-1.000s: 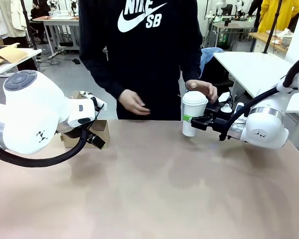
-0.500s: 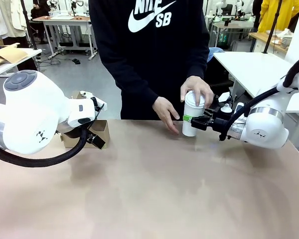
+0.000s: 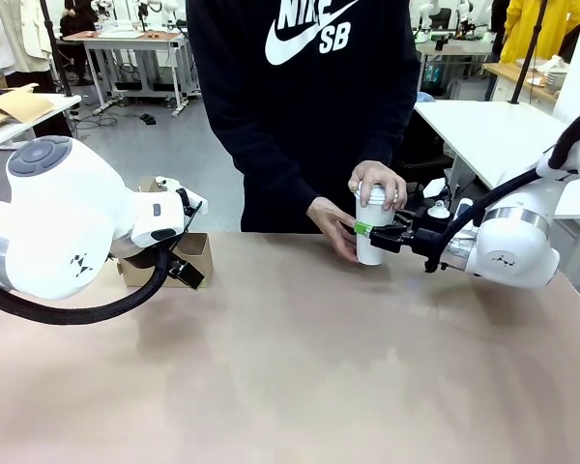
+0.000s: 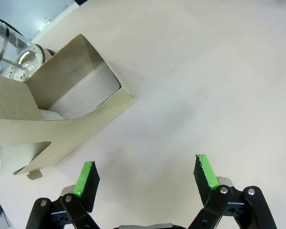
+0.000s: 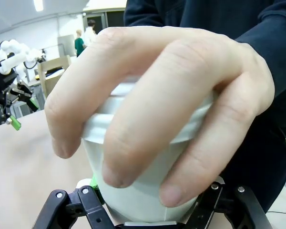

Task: Pour a drink into a cup and package it in a carrier.
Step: When a person places the Paper Cup Lid on the 600 ml Paper Cup , lift the 600 ml Paper Cup.

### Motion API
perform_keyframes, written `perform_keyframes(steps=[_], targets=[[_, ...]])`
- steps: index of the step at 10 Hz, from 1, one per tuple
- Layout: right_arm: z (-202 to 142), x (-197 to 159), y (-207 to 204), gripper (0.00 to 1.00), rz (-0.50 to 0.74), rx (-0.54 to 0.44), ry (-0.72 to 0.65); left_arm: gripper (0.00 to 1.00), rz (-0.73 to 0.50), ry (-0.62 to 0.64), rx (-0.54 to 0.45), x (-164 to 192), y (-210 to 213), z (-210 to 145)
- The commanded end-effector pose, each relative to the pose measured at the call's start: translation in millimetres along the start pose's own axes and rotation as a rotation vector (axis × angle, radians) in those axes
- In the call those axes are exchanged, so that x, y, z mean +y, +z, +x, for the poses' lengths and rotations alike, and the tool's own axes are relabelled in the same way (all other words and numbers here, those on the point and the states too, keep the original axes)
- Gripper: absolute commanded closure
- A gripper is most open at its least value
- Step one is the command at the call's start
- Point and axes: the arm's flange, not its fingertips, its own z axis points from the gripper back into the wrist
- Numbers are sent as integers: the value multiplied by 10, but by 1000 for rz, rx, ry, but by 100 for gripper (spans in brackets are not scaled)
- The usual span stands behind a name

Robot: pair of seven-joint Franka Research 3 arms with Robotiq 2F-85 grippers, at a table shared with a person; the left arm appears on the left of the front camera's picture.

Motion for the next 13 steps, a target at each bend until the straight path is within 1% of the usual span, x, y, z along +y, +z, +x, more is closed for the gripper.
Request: perform_keyframes(steps=[1, 13], targets=[[62, 12, -5, 20, -2, -8, 5, 0, -1, 0, -1, 0, 3, 0], [62, 12, -5, 20, -2, -8, 5, 0, -1, 0, -1, 0, 3, 0]])
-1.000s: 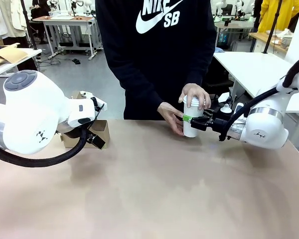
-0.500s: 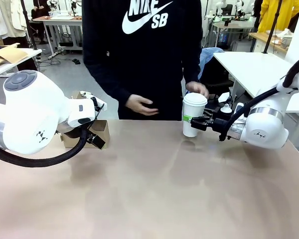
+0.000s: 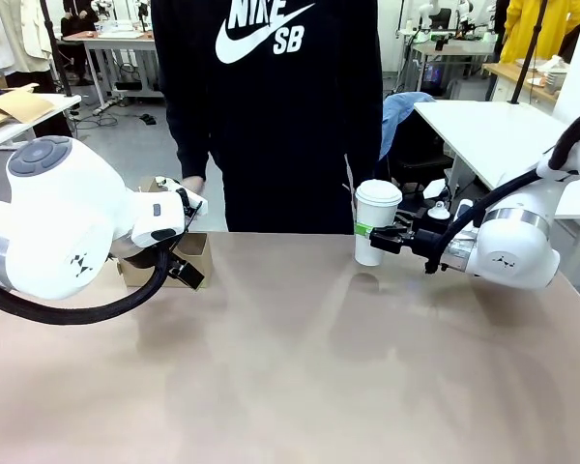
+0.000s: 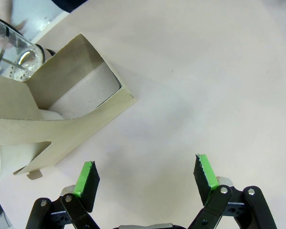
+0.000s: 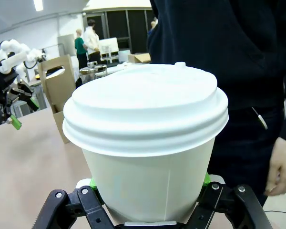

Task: Pour a drink into a cup and package it in a carrier.
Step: When a person places the Paper Cup Lid on the 600 ml Paper Cup , lift the 600 ml Paper Cup.

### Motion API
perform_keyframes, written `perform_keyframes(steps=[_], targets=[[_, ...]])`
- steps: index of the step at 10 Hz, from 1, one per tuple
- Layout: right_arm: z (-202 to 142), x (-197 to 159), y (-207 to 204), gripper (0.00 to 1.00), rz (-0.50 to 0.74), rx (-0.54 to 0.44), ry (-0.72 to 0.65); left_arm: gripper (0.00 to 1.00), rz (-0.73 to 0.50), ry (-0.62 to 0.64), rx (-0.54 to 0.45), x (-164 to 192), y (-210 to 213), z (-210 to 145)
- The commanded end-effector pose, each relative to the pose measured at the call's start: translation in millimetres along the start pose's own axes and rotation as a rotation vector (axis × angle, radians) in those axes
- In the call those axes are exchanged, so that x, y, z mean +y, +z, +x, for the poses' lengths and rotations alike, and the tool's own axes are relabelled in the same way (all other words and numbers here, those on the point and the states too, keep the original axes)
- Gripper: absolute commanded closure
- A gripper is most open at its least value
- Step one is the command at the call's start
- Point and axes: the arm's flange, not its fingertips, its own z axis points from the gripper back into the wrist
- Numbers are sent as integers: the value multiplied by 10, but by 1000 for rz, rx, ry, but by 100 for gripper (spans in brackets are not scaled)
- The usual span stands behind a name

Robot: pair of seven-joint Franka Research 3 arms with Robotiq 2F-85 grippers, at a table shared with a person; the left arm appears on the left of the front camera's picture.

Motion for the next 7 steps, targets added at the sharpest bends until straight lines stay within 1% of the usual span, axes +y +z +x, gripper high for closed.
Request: perform_keyframes(steps=[1, 2, 4, 5, 7], targets=[[72, 3, -15, 20, -2, -10, 7, 0, -1, 0, -1, 0, 3, 0], [0, 0, 0, 20, 0, 0, 0, 0, -1, 0, -1, 0, 3, 0], [451, 52, 132, 20, 78, 3, -9, 0, -1, 0, -1, 0, 3, 0], [701, 75, 177, 20, 96, 7, -8, 0, -1, 0, -1, 0, 3, 0], [1276, 165, 286, 20, 141, 15, -5, 0, -1, 0, -1, 0, 3, 0]])
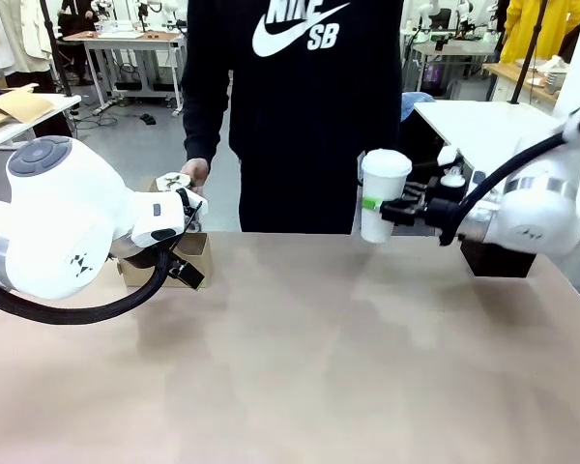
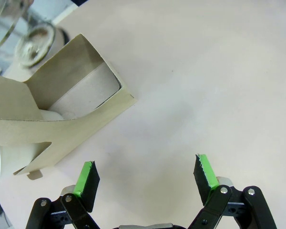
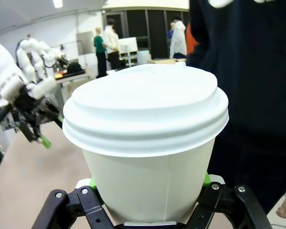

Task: Pour a drink into a cup and package it in a carrier.
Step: When a person places the Paper Cup Lid on the 600 ml Paper Cup , lift the 600 ml Paper Cup, then position the Cup Carrier in the center of the table.

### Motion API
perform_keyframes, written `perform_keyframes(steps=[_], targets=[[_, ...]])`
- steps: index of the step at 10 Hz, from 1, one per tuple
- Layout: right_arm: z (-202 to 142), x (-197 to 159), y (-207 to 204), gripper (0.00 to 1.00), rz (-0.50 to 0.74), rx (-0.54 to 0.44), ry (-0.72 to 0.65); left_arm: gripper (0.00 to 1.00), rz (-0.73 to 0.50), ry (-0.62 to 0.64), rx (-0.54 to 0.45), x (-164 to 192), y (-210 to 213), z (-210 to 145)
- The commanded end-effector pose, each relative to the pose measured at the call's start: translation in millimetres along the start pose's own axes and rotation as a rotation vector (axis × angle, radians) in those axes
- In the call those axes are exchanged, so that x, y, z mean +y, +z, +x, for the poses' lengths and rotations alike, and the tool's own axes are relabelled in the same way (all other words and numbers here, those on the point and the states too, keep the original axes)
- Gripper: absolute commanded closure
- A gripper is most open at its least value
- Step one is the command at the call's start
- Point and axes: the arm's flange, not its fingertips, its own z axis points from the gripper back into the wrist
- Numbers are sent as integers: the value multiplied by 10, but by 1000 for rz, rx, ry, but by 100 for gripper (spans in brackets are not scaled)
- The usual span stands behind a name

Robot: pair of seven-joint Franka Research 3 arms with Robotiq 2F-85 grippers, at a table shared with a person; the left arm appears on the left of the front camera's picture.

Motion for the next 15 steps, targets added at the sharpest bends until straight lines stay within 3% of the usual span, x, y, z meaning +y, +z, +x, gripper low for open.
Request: perform_keyframes(steps=[1, 4, 6, 7, 8, 9, 15], targets=[[571, 166, 204, 20, 45, 7, -17, 0, -1, 0, -1, 0, 2, -1], [1350, 467, 434, 20, 71, 15, -4, 0, -1, 0, -1, 0, 2, -1], [1622, 563, 552, 20, 81, 14, -8, 0, -1, 0, -1, 0, 2, -1], [1675, 558, 589, 20, 89, -11, -18, 0, -1, 0, -1, 0, 2, -1], [1632, 503, 633, 20, 174, -70, -48, 0, -1, 0, -1, 0, 2, -1], [1694, 558, 551, 20, 68, -4, 17, 0, -1, 0, -1, 0, 2, -1], [1694, 558, 551, 20, 68, -4, 17, 0, -1, 0, -1, 0, 2, -1]])
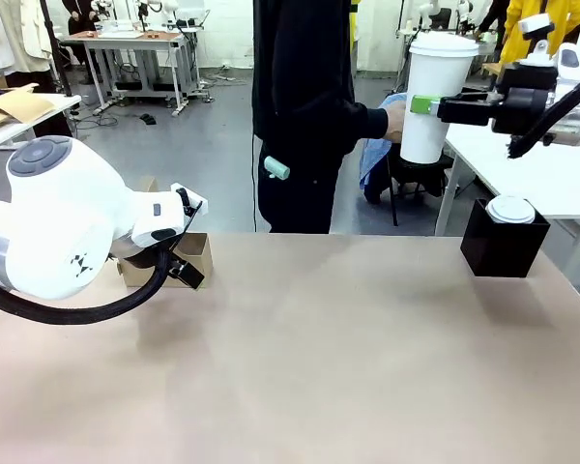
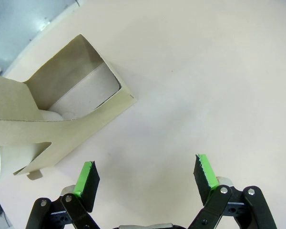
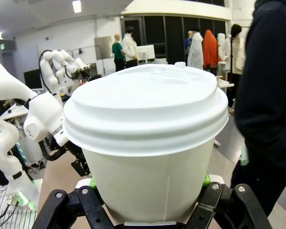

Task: Pour a drink into a cup and package it in a carrier.
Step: Position the Cup Carrier in the center of the table.

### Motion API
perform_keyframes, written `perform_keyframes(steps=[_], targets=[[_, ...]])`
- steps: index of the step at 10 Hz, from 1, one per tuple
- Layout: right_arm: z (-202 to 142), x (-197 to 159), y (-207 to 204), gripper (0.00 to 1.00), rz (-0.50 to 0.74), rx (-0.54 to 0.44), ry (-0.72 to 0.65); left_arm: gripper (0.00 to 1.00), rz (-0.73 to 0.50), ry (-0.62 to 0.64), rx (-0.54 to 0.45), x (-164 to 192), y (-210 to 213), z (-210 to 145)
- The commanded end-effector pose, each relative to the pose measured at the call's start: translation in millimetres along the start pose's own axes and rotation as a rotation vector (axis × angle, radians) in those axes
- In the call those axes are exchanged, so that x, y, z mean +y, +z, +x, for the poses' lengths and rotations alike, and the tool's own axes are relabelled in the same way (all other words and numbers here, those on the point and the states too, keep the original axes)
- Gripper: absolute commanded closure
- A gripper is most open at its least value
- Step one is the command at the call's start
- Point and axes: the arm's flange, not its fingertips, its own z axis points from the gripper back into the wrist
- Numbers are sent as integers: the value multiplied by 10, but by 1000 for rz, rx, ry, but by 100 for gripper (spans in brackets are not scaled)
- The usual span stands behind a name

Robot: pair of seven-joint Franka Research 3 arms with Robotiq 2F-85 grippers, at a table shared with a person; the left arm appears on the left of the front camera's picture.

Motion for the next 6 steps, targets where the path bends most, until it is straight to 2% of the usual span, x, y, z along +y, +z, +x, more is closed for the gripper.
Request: perform_keyframes(steps=[1, 4, 6], targets=[[42, 19, -20, 20, -12, 4, 15, 0, 0, 0, 0, 2, 1, -3], [42, 19, -20, 20, -12, 4, 15, 0, 0, 0, 0, 0, 0, 0], [42, 19, -20, 20, -12, 4, 15, 0, -10, 24, -9, 35, 342, 169]])
